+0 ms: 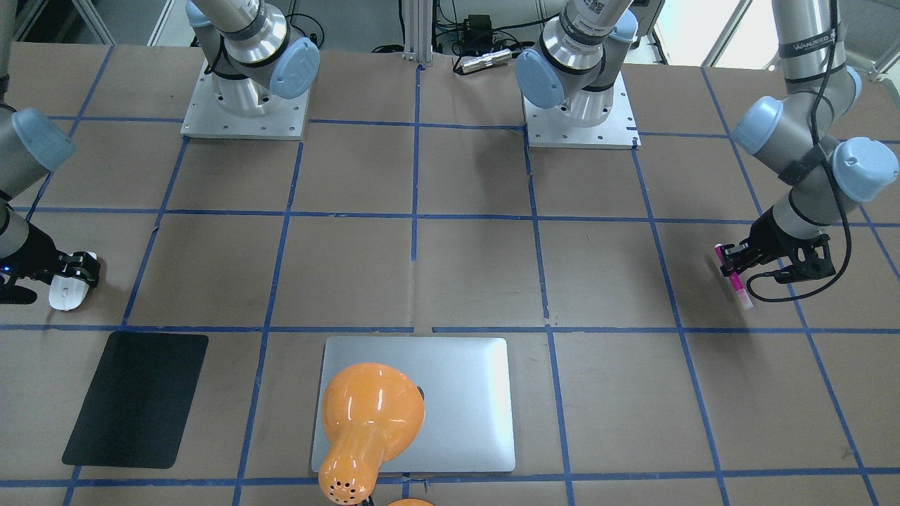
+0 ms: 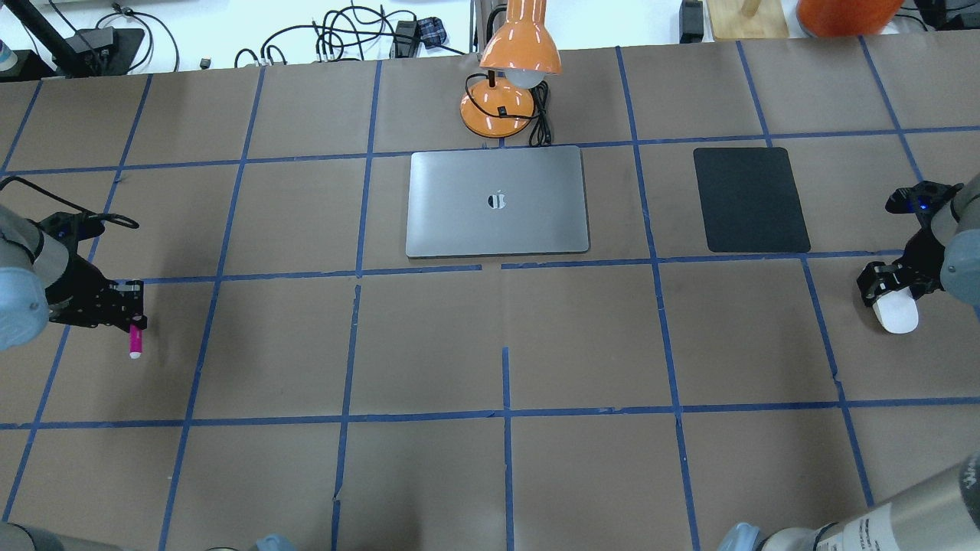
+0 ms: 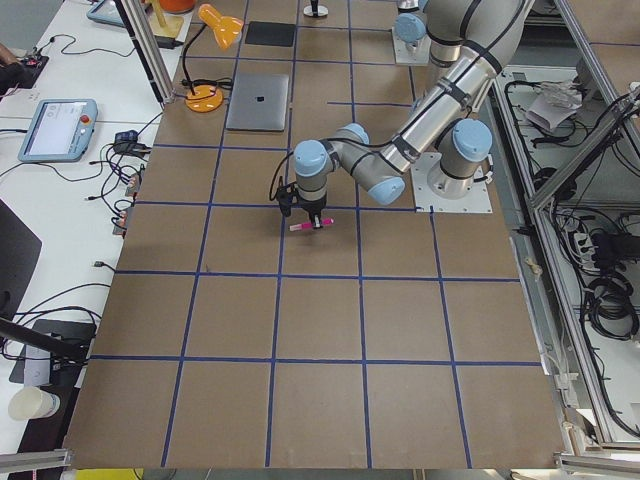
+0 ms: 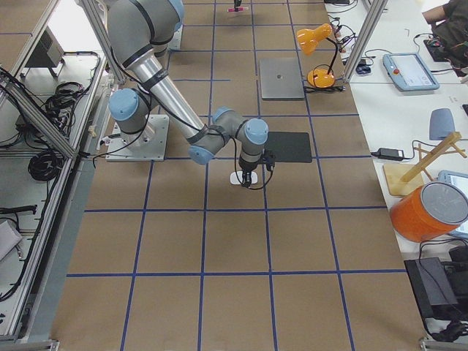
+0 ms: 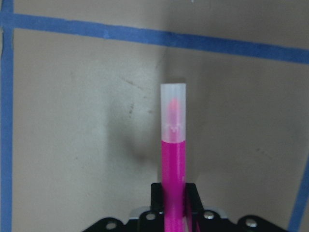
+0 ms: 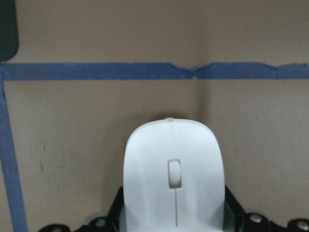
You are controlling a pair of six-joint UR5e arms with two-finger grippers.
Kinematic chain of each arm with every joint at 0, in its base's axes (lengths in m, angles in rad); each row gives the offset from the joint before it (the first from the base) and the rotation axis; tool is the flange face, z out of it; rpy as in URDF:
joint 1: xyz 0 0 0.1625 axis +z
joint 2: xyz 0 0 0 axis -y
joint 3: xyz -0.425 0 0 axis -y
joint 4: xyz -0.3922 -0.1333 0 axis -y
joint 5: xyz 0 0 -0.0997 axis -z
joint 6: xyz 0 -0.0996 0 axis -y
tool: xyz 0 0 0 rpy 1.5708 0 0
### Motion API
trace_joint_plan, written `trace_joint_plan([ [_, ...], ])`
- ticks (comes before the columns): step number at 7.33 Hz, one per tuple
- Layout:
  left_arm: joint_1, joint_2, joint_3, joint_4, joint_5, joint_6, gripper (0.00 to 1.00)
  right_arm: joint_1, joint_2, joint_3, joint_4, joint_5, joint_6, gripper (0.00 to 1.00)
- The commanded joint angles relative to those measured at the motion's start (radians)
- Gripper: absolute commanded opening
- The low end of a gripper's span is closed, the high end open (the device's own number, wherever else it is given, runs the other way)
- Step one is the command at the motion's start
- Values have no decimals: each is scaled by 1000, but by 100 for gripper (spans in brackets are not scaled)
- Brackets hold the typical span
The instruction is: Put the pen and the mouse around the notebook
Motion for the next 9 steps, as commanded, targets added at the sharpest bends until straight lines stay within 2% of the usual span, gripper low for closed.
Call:
trace_joint_plan([
  [1,-208,35,136,-204,-73,-491,0,74,-7,-127,38,13,75,23],
  [3,-403,19,151,-204,-81,-893,0,215,38,-314,193,15,253,23],
  [5,-631,-6,158,-172,-72,-1284,0,365,170,-444,196,18,396,23],
  [6,-732,-23,169,-111,-67,-1488,0,396,224,-488,201,22,449,23],
  [7,-812,-52,172,-102,-69,-1655,0,402,247,-493,198,22,462,24],
  [9,-880,-144,171,-80,-96,-1943,0,410,257,-470,201,22,468,25],
])
